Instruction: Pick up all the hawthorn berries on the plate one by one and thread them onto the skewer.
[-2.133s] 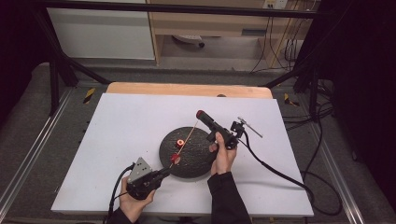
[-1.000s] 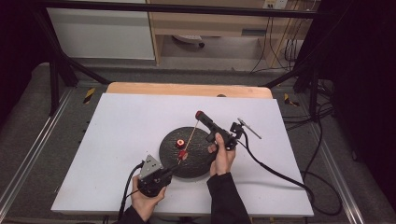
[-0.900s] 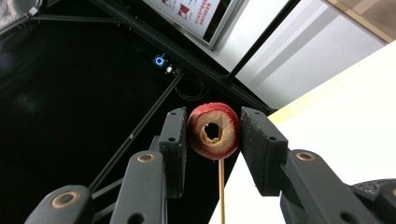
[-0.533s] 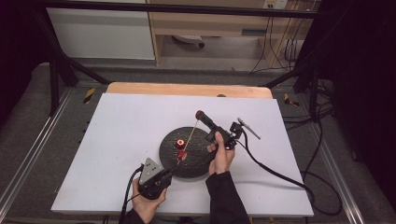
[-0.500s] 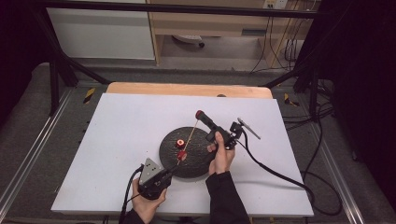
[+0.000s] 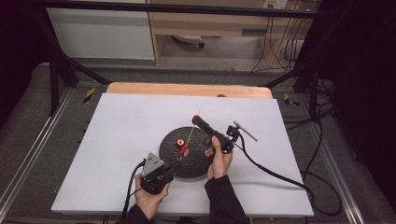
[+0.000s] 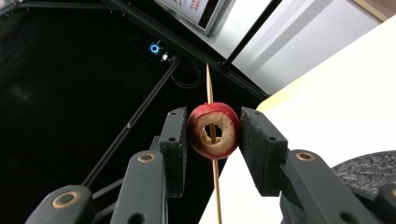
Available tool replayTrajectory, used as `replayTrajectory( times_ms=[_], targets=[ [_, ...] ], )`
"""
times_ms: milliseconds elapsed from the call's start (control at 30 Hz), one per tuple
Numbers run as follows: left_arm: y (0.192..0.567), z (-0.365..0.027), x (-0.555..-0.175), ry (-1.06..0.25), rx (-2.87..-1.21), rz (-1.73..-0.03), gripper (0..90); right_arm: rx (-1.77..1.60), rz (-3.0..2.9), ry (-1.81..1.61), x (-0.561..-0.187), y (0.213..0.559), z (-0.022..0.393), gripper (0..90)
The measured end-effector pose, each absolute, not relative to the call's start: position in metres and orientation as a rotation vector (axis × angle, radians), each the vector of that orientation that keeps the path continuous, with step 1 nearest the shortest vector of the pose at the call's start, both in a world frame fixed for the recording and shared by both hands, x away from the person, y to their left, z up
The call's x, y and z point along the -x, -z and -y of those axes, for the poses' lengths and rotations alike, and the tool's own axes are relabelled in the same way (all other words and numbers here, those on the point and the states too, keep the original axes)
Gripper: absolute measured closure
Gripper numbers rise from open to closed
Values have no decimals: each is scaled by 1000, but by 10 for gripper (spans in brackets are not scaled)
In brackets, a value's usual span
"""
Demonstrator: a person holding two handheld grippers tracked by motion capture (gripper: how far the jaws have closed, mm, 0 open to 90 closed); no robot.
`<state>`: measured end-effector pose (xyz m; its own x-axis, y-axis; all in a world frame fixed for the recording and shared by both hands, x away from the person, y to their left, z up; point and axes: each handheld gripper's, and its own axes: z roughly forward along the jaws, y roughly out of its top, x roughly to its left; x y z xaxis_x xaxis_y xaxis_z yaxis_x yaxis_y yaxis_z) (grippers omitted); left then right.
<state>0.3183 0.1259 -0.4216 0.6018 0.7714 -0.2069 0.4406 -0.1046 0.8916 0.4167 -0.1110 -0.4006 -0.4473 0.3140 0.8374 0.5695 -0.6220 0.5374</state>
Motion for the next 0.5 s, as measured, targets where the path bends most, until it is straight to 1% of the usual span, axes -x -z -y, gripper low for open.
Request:
replayTrajectory(
  times_ms=[500],
  targets=[
    [410, -119, -342, -347, -1730, -1000, 886, 1522, 1392, 2168, -407, 409, 105, 631]
  ],
)
